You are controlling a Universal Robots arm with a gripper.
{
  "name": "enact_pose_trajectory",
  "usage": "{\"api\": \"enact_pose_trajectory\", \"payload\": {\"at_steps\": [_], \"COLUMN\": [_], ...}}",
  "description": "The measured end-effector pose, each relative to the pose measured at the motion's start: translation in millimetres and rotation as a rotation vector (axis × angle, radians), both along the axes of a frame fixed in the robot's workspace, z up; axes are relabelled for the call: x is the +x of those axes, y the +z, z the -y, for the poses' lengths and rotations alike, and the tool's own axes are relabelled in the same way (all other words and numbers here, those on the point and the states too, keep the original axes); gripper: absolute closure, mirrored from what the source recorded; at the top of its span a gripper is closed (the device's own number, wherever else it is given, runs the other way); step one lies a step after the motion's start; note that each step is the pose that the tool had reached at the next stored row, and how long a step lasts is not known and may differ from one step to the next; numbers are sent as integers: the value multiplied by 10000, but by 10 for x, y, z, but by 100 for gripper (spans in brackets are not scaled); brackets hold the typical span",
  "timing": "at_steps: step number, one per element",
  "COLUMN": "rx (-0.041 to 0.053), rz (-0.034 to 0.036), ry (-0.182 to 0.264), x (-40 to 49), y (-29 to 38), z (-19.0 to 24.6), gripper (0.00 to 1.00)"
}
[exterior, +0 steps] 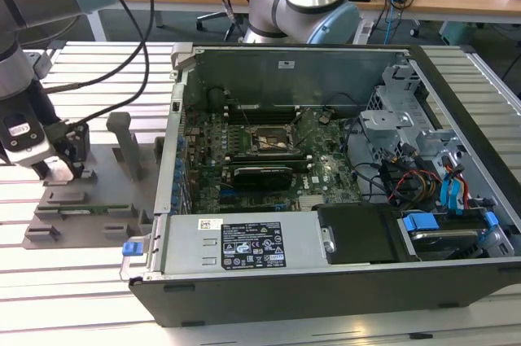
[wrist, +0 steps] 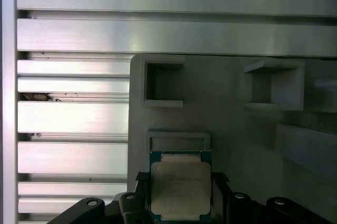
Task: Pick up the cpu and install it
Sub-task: 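Pick up the cpu and move it towards the insertion slot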
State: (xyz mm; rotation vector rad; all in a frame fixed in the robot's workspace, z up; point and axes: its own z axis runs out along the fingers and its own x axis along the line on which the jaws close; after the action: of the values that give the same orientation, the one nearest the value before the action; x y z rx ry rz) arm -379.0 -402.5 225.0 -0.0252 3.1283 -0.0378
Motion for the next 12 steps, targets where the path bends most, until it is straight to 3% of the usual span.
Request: {"api": "enact_pose_trajectory", "payload": {"at_steps": [12], "rx": [0], "rz": [0], "ry": [0], "x": [0], "y": [176], "z": [0], "gripper": [45]}}
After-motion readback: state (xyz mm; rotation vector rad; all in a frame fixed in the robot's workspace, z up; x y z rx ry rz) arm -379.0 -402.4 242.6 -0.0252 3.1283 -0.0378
